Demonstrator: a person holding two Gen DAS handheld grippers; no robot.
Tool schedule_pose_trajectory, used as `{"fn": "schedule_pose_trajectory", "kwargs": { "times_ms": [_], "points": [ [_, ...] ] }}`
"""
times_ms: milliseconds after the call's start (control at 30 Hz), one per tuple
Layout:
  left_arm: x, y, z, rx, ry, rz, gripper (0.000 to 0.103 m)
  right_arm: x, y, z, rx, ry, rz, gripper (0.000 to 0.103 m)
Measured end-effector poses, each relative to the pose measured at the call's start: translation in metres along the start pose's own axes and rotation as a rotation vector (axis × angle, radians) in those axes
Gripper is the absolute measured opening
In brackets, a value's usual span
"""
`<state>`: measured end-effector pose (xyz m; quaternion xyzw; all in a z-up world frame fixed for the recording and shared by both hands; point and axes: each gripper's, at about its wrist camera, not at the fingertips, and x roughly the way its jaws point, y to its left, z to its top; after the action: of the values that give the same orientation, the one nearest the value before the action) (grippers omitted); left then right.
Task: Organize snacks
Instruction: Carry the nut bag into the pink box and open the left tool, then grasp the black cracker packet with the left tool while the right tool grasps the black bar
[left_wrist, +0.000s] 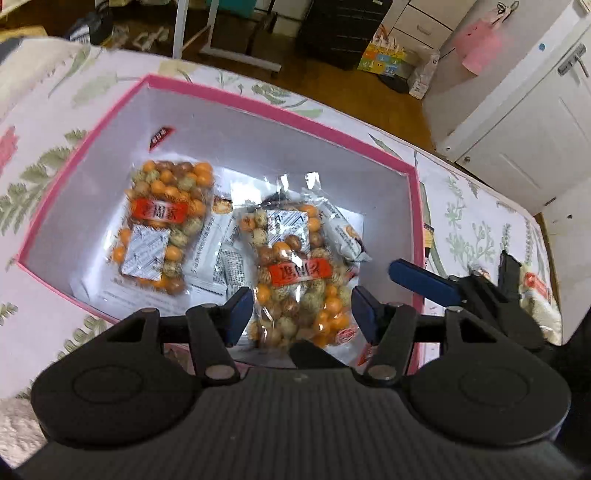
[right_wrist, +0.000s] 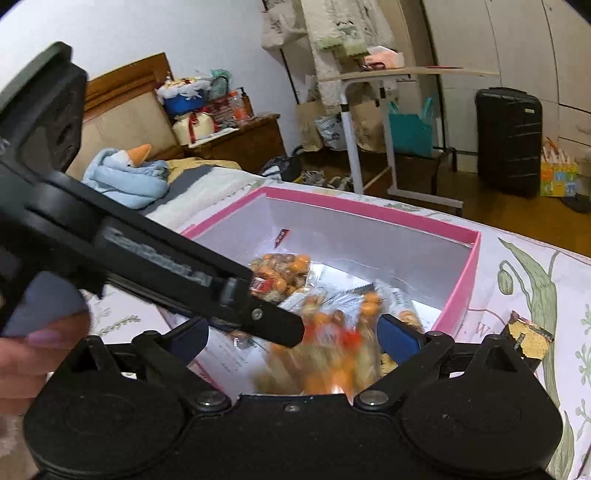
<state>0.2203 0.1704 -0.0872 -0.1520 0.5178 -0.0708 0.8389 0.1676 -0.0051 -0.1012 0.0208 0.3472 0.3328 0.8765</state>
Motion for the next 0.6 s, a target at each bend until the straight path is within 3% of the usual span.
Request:
{"fn": "schedule_pose_trajectory", "kwargs": {
  "times_ms": [233, 600],
  "points": [
    [-0.03, -0.021, -0.01, 0.095, -0.085, 0.033, 0.058, -0.067, -0.013, -0.016, 0.054, -0.08, -0.019, 0.1],
    [-0.058, -0.096, -0.034, 0.287, -0.111, -0.052, 0.055, -0.166, -0.068, -0.061, 0.113, -0.156, -0.265, 0.1]
  ]
}}
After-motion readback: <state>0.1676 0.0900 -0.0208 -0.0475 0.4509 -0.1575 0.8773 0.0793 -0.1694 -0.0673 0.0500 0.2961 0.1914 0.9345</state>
